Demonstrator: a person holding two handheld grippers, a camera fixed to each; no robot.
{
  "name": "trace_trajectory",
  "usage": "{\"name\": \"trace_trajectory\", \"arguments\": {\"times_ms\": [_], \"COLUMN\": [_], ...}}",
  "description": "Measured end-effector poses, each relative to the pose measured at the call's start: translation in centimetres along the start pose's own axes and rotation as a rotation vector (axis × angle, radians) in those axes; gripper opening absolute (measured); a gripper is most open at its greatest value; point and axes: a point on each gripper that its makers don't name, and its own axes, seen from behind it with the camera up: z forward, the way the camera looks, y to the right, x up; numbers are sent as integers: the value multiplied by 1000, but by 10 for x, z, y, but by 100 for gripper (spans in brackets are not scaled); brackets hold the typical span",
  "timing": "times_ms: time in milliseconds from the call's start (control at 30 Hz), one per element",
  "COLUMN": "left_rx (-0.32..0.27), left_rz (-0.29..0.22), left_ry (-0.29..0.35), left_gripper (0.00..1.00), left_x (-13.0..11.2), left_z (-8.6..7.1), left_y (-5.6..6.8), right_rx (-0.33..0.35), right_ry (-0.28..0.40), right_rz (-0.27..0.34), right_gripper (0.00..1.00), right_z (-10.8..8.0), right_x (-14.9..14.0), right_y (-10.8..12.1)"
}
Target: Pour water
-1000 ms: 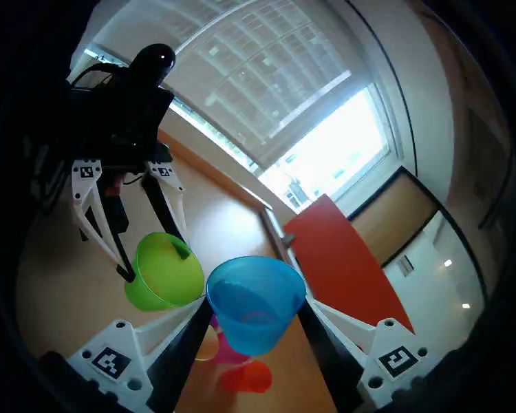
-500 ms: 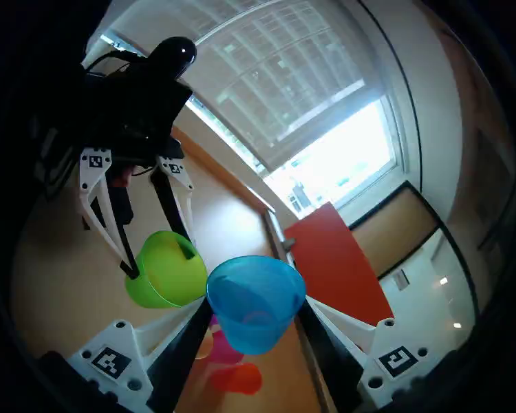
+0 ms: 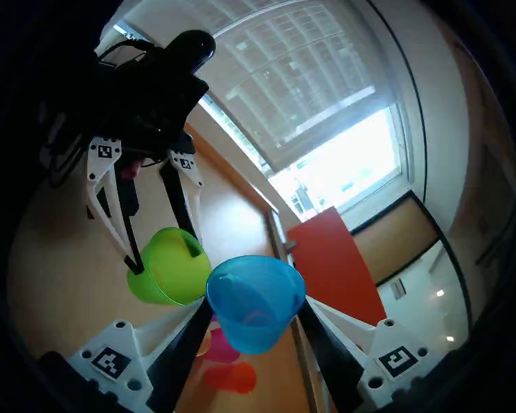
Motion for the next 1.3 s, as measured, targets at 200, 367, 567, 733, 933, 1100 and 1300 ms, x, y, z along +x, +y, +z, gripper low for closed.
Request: {"name": "trace_trajectory", "arguments": {"times_ms": [200, 367, 567, 733, 933, 1100, 1300], "left_rx": [1, 0, -2, 0, 3, 3, 3], "left_rz": [1, 2, 1, 0, -3, -2, -3], "left_ry": [-1, -6, -9, -9, -7, -6, -4], "left_gripper": [85, 84, 85, 84, 85, 84, 84], "left_x": [0, -2, -3, -4, -4, -4, -4], "left_z": [0, 0, 0, -1, -1, -2, -2], "left_y": [0, 0, 1, 0, -2, -3, -2], "right_rx": [4, 6, 9, 11, 12, 11, 8], "right_ry": [1, -4, -6, -5, -9, -10, -13], "right_rz": [-19, -43, -64, -79, -102, -108, -122], "right_gripper": [89, 89, 89, 89, 89, 89, 89], "right_z": [1, 2, 4, 4, 5, 6, 6], "right_x": [1, 1, 1, 2, 1, 0, 0], "right_y": [-1, -2, -3, -2, -2, -2, 0]}}
